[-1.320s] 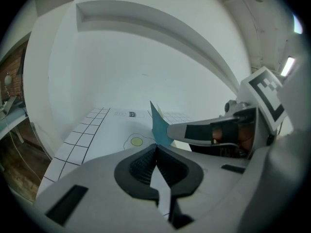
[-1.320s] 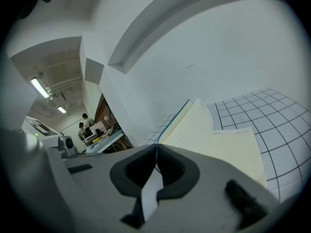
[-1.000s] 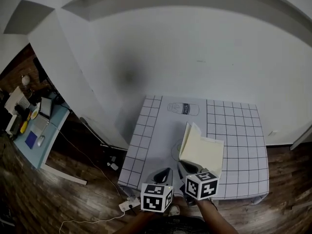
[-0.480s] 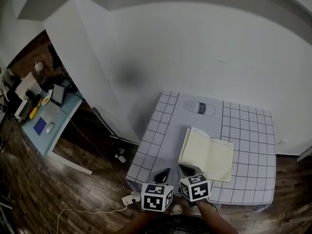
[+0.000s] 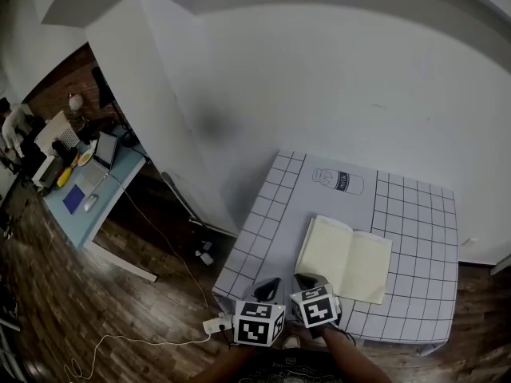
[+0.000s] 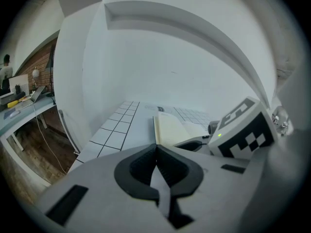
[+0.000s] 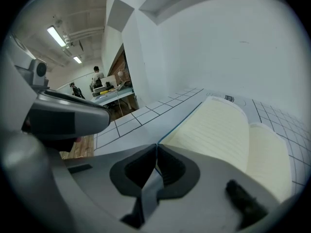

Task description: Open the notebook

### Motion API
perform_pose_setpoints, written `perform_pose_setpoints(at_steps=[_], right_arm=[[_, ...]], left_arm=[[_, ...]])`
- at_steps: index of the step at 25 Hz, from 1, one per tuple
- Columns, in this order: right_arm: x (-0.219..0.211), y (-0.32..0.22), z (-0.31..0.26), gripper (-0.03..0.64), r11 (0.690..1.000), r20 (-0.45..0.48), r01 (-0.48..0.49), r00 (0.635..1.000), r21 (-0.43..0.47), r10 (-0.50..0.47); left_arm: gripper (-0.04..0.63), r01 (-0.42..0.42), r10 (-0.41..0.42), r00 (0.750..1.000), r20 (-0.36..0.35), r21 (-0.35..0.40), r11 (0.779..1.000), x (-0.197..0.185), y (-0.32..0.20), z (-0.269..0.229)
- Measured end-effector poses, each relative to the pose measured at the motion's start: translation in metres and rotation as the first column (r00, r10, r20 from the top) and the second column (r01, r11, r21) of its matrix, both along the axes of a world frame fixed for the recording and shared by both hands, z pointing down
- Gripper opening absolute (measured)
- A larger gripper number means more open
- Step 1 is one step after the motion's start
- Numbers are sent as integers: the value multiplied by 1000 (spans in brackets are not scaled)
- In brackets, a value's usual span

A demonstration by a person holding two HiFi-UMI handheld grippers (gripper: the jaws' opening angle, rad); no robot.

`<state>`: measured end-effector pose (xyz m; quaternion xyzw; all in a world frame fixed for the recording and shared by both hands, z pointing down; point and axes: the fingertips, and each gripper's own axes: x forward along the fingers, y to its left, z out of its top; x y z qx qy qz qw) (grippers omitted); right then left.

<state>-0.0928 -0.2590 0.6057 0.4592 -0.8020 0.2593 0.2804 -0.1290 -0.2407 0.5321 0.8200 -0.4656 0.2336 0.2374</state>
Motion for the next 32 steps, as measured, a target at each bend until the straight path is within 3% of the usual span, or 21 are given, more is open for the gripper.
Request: perform_pose_setpoints(at_steps=[15, 24, 32], right_arm=[[-5, -2, 22, 26, 994, -91, 51, 994, -95, -60], [-14, 3, 24, 103, 995, -72, 74, 994, -67, -78], [-18, 6, 10, 109, 998, -44, 65, 997, -21, -66]], left_arm=[[11, 15, -15, 1000, -15, -1, 1000, -2, -9, -1], [11, 20, -20, 1000, -18, 4, 1000, -7, -3, -1], [11, 32, -32, 999, -13, 9, 999, -14, 3, -4]])
